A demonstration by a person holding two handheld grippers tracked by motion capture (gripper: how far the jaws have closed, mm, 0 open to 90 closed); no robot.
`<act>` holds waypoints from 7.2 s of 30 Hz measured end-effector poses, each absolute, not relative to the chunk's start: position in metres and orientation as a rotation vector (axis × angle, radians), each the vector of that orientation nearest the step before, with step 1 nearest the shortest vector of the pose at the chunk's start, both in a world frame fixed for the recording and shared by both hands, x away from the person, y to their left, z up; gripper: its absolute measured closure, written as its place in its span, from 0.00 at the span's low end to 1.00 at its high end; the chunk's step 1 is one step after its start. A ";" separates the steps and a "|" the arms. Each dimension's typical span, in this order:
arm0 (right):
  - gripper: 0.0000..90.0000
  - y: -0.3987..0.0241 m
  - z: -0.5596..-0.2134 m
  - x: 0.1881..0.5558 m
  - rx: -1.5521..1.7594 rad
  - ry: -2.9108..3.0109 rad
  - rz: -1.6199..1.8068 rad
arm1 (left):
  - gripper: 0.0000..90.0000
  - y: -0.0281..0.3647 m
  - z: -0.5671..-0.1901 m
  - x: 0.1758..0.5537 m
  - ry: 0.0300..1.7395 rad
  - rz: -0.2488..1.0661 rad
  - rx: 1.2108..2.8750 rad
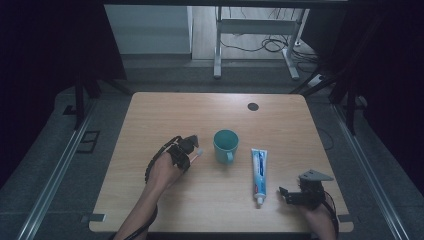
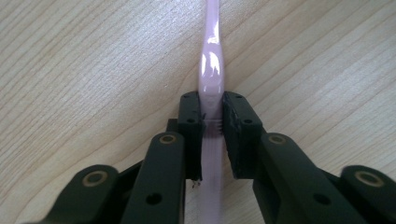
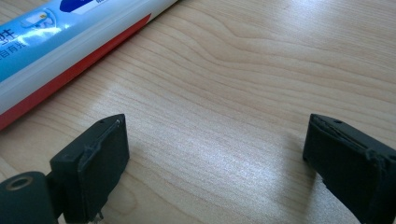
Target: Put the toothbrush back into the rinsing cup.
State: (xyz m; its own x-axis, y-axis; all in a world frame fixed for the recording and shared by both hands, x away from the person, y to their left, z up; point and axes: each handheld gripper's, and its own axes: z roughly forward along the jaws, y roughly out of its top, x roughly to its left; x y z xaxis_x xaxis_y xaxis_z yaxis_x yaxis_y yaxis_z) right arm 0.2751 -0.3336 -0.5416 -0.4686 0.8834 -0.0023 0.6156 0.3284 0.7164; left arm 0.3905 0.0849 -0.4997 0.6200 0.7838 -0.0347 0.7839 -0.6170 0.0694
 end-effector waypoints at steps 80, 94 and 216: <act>0.07 -0.333 -0.542 0.275 1.325 2.205 0.931 | 0.88 0.100 -0.417 0.366 0.916 0.205 2.228; 0.07 -0.334 -0.542 0.275 1.321 2.205 0.932 | 0.87 0.080 -0.405 0.371 0.831 0.225 2.156; 0.07 -0.333 -0.542 0.275 1.323 2.209 0.933 | 0.85 0.007 -0.475 0.409 0.854 0.314 2.150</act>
State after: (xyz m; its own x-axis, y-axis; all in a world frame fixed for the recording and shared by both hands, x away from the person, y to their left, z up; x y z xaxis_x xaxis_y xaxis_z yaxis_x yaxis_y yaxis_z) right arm 0.2752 -0.3334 -0.5416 -0.4718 0.8817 -0.0006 0.6145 0.3292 0.7169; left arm 0.4094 0.0071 -0.4751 0.7430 0.6671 -0.0545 0.4728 -0.4654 0.7483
